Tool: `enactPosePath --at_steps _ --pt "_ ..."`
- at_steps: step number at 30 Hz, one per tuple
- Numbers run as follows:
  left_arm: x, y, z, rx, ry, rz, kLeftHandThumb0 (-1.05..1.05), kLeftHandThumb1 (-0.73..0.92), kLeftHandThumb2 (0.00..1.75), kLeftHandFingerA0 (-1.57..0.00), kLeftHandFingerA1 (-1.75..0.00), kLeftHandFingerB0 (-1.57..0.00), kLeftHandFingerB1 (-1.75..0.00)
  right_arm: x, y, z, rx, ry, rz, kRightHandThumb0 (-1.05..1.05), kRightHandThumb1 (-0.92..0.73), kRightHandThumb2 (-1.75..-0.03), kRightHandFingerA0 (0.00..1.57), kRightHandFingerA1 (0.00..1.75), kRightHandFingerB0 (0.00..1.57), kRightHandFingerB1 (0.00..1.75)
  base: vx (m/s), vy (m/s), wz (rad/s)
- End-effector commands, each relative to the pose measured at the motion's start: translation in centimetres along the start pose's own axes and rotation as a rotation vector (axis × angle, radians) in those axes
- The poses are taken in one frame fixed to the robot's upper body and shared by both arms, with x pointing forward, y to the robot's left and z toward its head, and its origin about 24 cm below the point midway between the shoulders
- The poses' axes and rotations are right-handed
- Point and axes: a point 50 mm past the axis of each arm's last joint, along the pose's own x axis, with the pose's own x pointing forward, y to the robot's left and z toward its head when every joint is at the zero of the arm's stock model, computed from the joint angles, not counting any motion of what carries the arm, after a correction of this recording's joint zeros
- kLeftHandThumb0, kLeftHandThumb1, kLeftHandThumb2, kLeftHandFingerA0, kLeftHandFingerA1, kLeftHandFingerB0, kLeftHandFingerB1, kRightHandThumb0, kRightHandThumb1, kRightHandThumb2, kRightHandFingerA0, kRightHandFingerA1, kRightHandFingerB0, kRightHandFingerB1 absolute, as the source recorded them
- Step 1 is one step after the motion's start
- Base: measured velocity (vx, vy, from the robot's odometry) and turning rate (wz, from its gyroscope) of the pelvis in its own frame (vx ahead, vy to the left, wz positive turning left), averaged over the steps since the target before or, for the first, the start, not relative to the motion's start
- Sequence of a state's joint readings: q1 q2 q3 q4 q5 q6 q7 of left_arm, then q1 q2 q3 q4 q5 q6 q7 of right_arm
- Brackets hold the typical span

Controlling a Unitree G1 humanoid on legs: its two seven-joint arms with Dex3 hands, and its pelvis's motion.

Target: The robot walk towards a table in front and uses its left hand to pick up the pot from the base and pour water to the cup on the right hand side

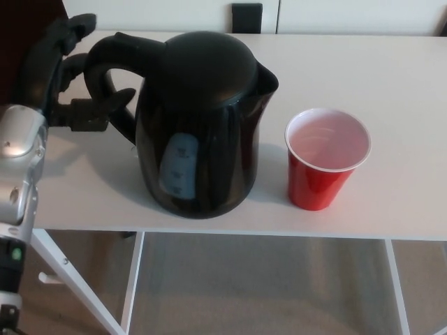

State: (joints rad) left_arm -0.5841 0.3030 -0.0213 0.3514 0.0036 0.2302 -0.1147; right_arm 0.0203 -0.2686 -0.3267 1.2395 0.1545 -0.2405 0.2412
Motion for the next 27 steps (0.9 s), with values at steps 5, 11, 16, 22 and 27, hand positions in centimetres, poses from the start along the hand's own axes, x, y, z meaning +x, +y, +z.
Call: enactPosePath --at_steps 5,11,16,22,27 --pt "1.1 -0.2 2.1 0.146 -0.084 -0.078 -0.28 0.23 0.81 -0.01 -0.50 0.00 -0.47 0.3 -0.5 1.1 -0.014 -0.019 -0.024 -0.29 -0.23 -0.88 0.43 0.71 0.35 0.65 0.00 0.000 0.00" --pt "1.4 -0.7 2.6 0.171 -0.105 -0.073 -0.30 0.23 0.82 -0.01 -0.49 0.00 -0.47 0.3 -0.4 1.2 -0.018 -0.029 -0.018 -0.29 -0.22 -0.87 0.45 0.72 0.35 0.66 0.00 0.000 0.00" --pt "1.6 -0.8 3.2 0.177 -0.117 -0.065 -0.31 0.21 0.82 -0.01 -0.49 0.00 -0.47 0.3 -0.3 1.2 -0.044 -0.028 -0.018 -0.37 -0.31 -0.74 0.44 0.74 0.38 0.65 0.00 0.000 0.00" --pt "2.2 -1.1 3.5 0.188 -0.104 -0.047 -0.61 0.39 0.69 -0.25 -0.43 -0.11 -0.35 0.2 -0.6 1.2 -0.044 -0.028 -0.014 -0.30 -0.24 -0.89 0.45 0.72 0.35 0.65 0.00 0.000 0.00" --pt "2.7 -1.8 2.7 0.218 -0.043 -0.057 -0.28 0.61 0.58 -0.86 -0.48 -0.27 -0.30 0.1 -0.4 0.5 -0.044 -0.004 -0.018 -0.34 -0.27 -0.86 0.48 0.74 0.37 0.66 0.00 0.000 0.00"
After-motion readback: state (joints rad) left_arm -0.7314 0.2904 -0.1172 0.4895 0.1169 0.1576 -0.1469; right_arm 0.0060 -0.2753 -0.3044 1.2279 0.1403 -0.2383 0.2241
